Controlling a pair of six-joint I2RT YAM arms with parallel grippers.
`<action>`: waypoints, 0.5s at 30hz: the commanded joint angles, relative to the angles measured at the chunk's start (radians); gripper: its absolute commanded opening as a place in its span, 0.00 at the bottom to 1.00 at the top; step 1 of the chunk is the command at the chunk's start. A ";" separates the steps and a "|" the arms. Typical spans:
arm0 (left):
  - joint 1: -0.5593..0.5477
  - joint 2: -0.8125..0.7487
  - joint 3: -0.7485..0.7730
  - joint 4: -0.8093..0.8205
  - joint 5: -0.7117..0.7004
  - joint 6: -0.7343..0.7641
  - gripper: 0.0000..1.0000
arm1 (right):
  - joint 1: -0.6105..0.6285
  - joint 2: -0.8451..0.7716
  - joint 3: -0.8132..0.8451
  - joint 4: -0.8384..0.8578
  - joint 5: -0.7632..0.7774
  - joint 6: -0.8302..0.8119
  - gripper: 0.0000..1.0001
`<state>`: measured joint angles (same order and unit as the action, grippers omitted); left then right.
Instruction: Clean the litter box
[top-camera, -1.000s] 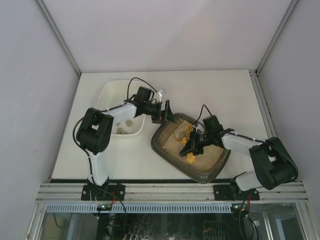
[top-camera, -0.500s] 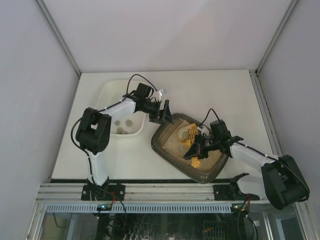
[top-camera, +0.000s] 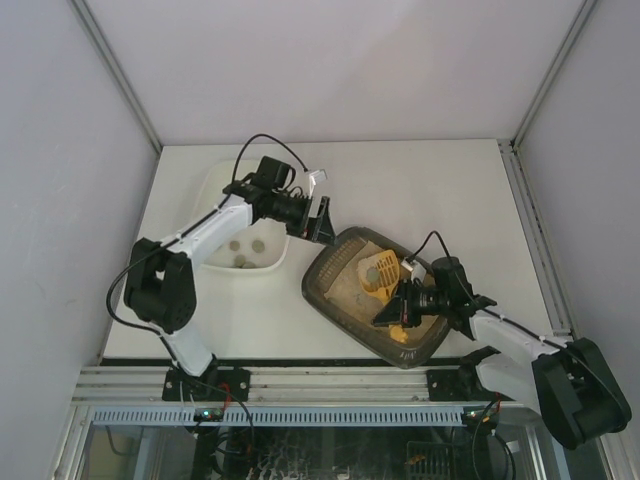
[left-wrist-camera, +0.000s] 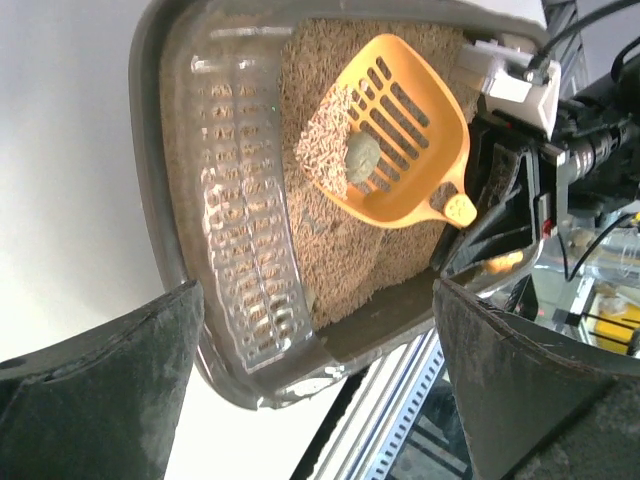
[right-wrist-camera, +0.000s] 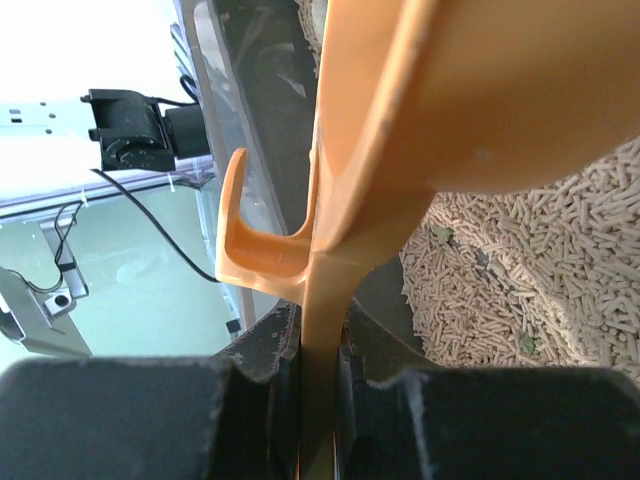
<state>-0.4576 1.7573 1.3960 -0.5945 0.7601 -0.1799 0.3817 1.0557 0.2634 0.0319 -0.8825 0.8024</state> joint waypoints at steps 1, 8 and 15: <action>0.002 -0.111 -0.058 -0.081 -0.042 0.111 0.99 | 0.016 -0.033 -0.007 0.090 -0.016 -0.052 0.00; 0.019 -0.208 -0.105 -0.232 -0.076 0.273 1.00 | 0.028 -0.116 -0.032 0.133 0.013 -0.064 0.00; 0.049 -0.260 -0.174 -0.316 -0.088 0.392 1.00 | 0.060 -0.188 -0.038 0.064 0.079 -0.137 0.00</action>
<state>-0.4305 1.5475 1.2602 -0.8410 0.6819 0.1013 0.4156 0.9054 0.2123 0.0917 -0.8448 0.7441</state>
